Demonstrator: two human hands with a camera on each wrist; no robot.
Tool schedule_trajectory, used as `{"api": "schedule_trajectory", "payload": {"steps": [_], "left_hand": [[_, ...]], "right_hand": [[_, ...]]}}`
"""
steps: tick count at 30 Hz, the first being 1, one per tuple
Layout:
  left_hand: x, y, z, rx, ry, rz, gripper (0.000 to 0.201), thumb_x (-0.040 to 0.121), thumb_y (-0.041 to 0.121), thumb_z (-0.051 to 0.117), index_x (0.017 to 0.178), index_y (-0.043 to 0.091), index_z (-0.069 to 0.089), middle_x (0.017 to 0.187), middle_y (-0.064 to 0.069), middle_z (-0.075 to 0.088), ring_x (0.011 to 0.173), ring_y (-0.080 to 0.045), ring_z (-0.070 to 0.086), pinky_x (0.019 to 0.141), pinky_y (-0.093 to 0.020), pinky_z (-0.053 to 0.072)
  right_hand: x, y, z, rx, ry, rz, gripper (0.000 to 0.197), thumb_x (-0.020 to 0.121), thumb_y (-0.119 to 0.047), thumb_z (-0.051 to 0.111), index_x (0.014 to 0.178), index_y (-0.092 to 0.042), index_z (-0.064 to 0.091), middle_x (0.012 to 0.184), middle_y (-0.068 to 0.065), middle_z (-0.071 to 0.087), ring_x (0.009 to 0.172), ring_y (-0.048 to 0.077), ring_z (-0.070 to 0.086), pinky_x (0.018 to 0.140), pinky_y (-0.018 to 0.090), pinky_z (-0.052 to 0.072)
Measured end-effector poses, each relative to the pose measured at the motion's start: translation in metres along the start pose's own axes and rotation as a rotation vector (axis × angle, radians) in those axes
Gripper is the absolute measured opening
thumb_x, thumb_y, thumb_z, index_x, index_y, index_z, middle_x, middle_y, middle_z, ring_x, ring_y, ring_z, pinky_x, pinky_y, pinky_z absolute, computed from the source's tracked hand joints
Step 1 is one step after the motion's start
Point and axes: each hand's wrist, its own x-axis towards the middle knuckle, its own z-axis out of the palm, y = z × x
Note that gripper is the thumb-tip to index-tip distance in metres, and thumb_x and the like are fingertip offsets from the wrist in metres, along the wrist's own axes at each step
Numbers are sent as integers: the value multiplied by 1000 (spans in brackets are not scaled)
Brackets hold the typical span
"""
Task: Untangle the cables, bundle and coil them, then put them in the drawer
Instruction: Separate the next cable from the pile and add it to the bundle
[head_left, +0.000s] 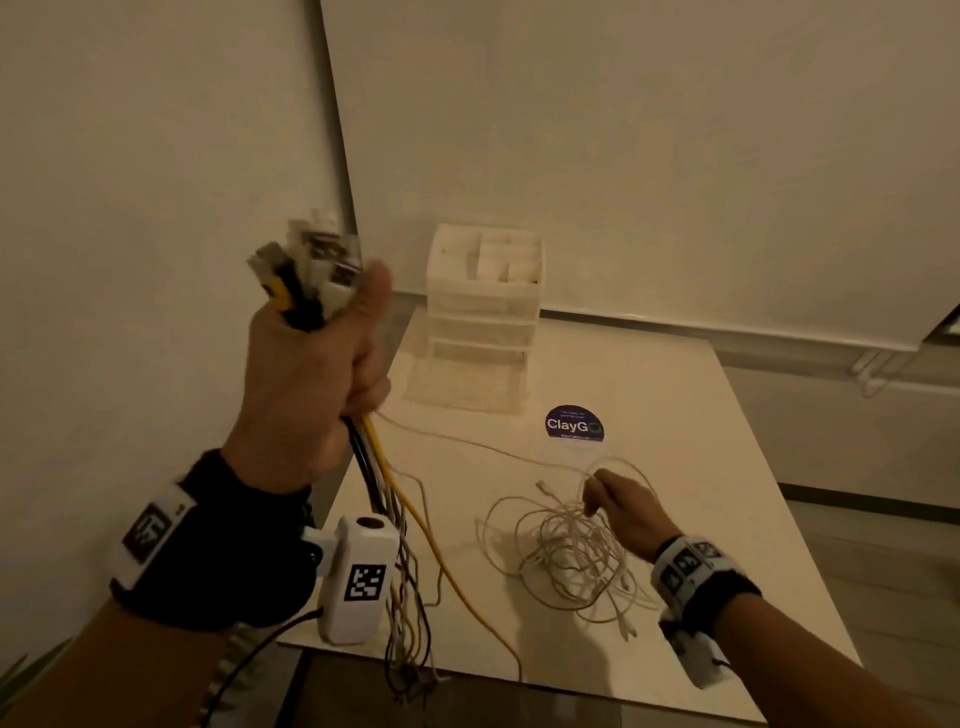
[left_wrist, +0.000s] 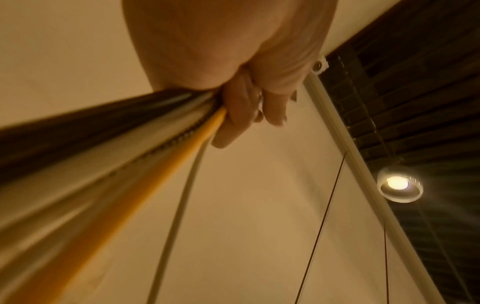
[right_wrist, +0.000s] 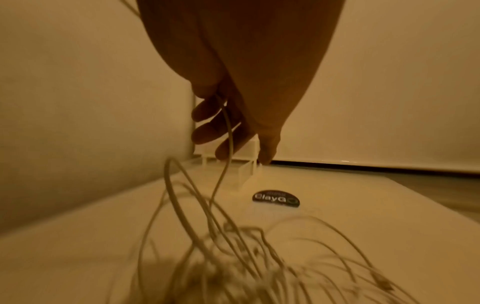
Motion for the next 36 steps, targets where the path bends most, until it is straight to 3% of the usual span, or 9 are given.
{"api": "schedule_trajectory", "payload": {"steps": [3, 7, 10, 14, 19, 24, 27, 30, 36], "left_hand": [[-11, -18, 15, 232, -128, -93, 23, 75, 21, 74, 64, 16, 54, 42, 8, 36, 33, -11, 25, 38, -17, 24], [-18, -45, 51, 365, -251, -119, 6, 84, -4, 66, 80, -3, 62, 41, 15, 51, 33, 5, 43, 40, -4, 33], [-9, -60, 75, 461, -220, -42, 11, 84, 6, 70, 95, 3, 73, 56, 18, 65, 48, 9, 56, 52, -5, 40], [13, -82, 94, 591, -141, 28, 14, 81, 26, 76, 94, 22, 76, 82, 10, 74, 81, 0, 69, 75, -26, 55], [21, -90, 113, 611, -120, 68, 10, 81, 30, 74, 85, 37, 69, 62, 26, 64, 63, 10, 60, 60, -6, 43], [25, -88, 120, 429, -63, 120, 32, 87, 17, 70, 59, 32, 63, 42, 11, 41, 37, 4, 43, 43, -18, 33], [35, -75, 115, 293, 51, 111, 25, 83, 25, 70, 61, 24, 58, 40, 12, 41, 34, -5, 32, 46, -22, 31], [38, -57, 106, 125, 91, 164, 25, 90, 12, 63, 66, 13, 54, 43, 7, 33, 36, -14, 17, 41, -16, 25], [38, -26, 84, 3, 221, 352, 32, 97, 15, 54, 68, 12, 42, 43, 9, 29, 33, -6, 22, 42, -15, 23]], "right_hand": [[17, -24, -34, 178, 177, -17, 34, 102, -23, 42, 70, -18, 54, 61, -3, 58, 59, 18, 55, 68, 43, 51], [12, -89, -81, 91, 83, -269, 29, 101, -26, 45, 72, -23, 50, 63, -10, 54, 59, -1, 53, 58, 11, 40], [4, -124, -101, -102, 38, -470, 22, 100, -25, 46, 79, -27, 53, 68, -6, 57, 65, 8, 52, 60, 20, 38], [9, -132, -120, -41, 65, -530, 19, 99, -23, 46, 98, -11, 61, 82, 8, 63, 75, 25, 57, 69, 39, 45], [13, -121, -141, 106, 94, -517, 15, 99, -27, 48, 94, -20, 60, 73, -6, 61, 63, 10, 55, 58, 22, 42], [15, -93, -111, 323, -4, -513, 23, 102, -29, 39, 83, -24, 50, 73, -1, 57, 68, 13, 54, 68, 34, 46], [19, -67, -81, 369, -14, -450, 25, 103, -19, 38, 82, -13, 51, 74, 2, 58, 71, 13, 54, 72, 27, 44], [23, -42, -53, 358, -33, -382, 26, 103, -16, 38, 81, -10, 50, 72, 1, 59, 69, 9, 53, 70, 20, 42], [44, 12, -12, 142, -148, -236, 21, 101, -20, 41, 84, -13, 51, 76, -8, 63, 68, -2, 54, 68, 22, 40]]}}
